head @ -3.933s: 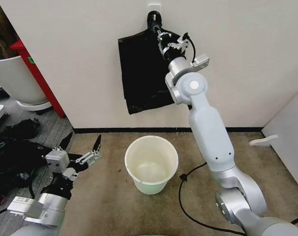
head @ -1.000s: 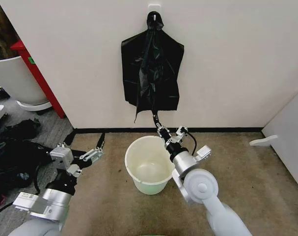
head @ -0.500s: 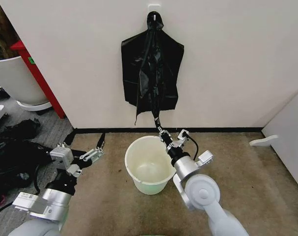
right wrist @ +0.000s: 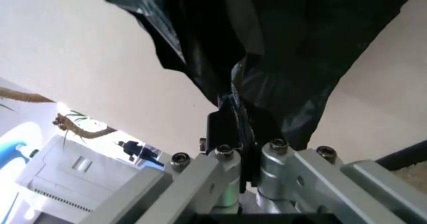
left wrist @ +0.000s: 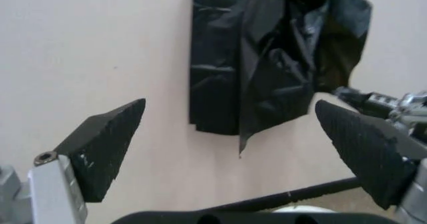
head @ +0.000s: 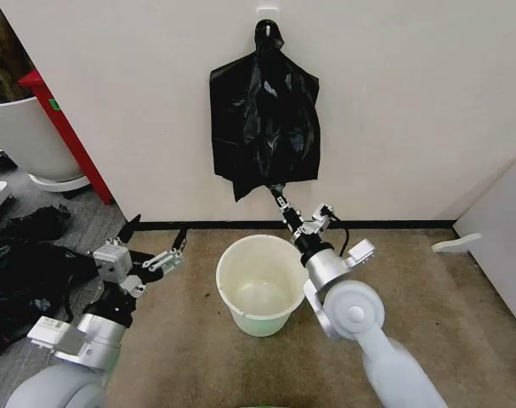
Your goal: Place the garbage bag over the trash bin.
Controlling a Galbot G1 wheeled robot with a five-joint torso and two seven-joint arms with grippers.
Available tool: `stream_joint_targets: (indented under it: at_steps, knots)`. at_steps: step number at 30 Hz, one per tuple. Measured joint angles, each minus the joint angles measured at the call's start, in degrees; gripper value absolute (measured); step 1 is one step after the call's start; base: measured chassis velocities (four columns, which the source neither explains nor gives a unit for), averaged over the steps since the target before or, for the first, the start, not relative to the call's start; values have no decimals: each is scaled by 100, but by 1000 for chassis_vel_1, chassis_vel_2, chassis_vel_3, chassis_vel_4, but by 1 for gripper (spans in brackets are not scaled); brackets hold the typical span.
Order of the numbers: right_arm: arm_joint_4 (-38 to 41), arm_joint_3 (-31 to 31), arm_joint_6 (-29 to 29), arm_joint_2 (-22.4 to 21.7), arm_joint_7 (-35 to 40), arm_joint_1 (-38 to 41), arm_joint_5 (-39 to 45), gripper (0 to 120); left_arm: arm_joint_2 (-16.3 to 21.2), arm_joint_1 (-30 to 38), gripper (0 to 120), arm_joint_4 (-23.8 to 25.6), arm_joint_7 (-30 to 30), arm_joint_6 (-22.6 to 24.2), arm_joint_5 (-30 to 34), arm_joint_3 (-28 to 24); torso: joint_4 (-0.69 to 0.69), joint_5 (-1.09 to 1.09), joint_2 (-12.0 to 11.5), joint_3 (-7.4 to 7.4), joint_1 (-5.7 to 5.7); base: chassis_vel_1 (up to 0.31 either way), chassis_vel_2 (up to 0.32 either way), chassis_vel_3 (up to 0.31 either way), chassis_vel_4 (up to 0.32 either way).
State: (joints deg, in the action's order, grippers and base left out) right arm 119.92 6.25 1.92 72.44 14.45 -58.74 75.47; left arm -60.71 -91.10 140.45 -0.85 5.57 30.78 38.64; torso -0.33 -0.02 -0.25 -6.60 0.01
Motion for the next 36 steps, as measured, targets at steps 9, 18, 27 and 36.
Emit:
stream_joint_targets:
  at_steps: [9,18,27,36]
  knots:
    - [-90,-68,33,-87,-52,7,-152,0,1385,1417,100,-320,519,611,1501,-158,-2,1,0,0,0,0,0,0,0]
    - [-185,-241,47,-153,-62,102,-205,0,1767,3342,100,-788,670,931,2246,-1184,-1,2,0,-1,0,0,0,0,0]
    - [-257,-303,54,-215,-44,255,-211,0,1518,5353,100,-1747,726,1087,1799,-3119,0,1,0,0,0,0,0,0,0]
    - [-276,-303,62,-164,-48,281,-239,0,1041,6668,100,-2388,859,1425,1127,-4415,-1,3,0,0,1,0,0,0,0]
